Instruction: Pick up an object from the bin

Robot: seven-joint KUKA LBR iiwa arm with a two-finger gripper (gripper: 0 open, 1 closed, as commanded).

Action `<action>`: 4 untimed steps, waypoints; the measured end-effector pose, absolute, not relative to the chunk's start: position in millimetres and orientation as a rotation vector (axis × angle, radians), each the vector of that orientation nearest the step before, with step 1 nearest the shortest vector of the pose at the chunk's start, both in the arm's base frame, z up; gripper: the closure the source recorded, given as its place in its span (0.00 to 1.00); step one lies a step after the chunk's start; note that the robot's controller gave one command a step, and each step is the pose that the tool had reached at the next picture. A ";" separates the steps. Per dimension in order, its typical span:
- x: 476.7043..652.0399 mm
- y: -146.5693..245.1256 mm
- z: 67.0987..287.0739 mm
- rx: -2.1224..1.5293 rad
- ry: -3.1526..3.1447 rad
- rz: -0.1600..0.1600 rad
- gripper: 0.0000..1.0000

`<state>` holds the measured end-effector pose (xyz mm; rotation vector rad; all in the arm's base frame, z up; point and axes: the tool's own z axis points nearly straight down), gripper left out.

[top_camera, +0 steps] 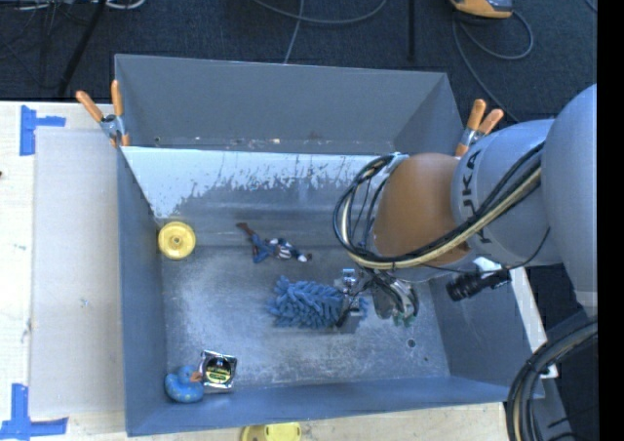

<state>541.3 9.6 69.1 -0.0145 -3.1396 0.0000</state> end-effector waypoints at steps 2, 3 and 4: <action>516.0 10.3 109.6 0.012 -3.147 0.001 1.00; 551.4 11.8 197.9 0.056 -3.142 0.000 1.00; 551.4 11.7 197.9 0.057 -3.142 0.000 1.00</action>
Offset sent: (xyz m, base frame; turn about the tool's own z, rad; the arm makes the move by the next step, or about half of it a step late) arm -0.0334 0.0004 0.0322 -0.0255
